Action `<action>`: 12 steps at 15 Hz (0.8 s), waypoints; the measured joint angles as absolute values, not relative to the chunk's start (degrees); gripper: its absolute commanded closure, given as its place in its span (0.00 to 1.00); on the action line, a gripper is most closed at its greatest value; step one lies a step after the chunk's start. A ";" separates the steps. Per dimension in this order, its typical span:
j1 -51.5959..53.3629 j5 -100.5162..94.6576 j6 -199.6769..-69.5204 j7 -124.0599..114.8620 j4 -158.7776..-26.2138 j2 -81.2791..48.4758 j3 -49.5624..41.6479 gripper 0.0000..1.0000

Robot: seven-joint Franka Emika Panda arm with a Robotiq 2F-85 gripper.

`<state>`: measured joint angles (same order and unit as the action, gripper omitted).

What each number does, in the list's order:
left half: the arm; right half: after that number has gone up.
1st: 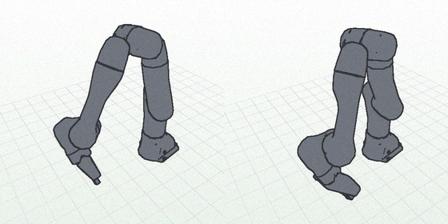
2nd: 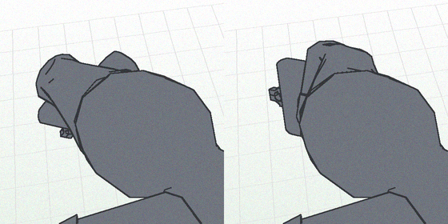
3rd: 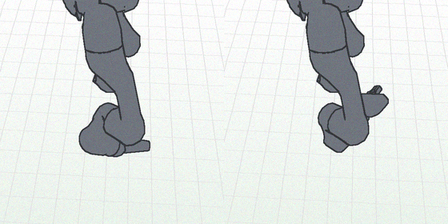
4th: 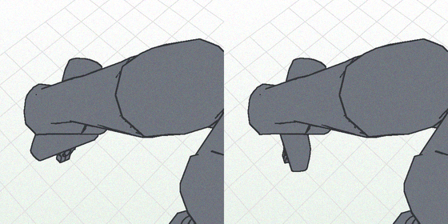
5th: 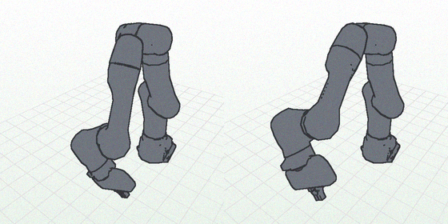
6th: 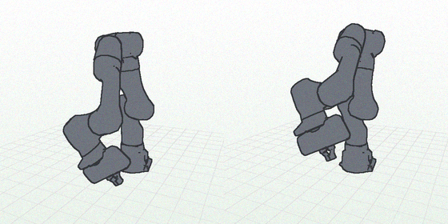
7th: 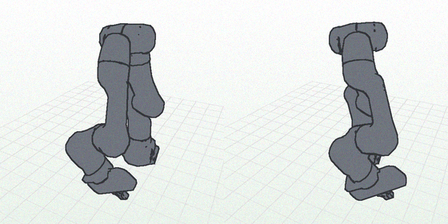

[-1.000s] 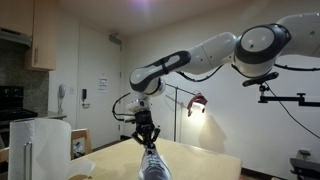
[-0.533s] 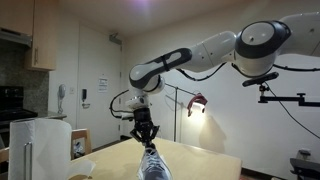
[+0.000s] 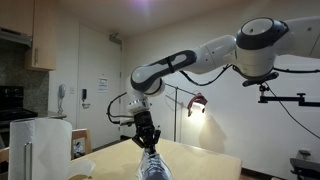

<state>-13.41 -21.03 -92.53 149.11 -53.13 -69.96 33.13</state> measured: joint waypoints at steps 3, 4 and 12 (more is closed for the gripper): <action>-15.40 -26.23 -92.58 149.11 -56.79 -69.57 37.62 1.00; -16.12 -27.79 -92.58 149.11 -57.97 -69.41 39.04 1.00; -27.38 -39.08 -92.59 149.11 -70.27 -68.28 54.25 1.00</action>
<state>-27.38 -39.08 -92.59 149.11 -70.27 -68.28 54.25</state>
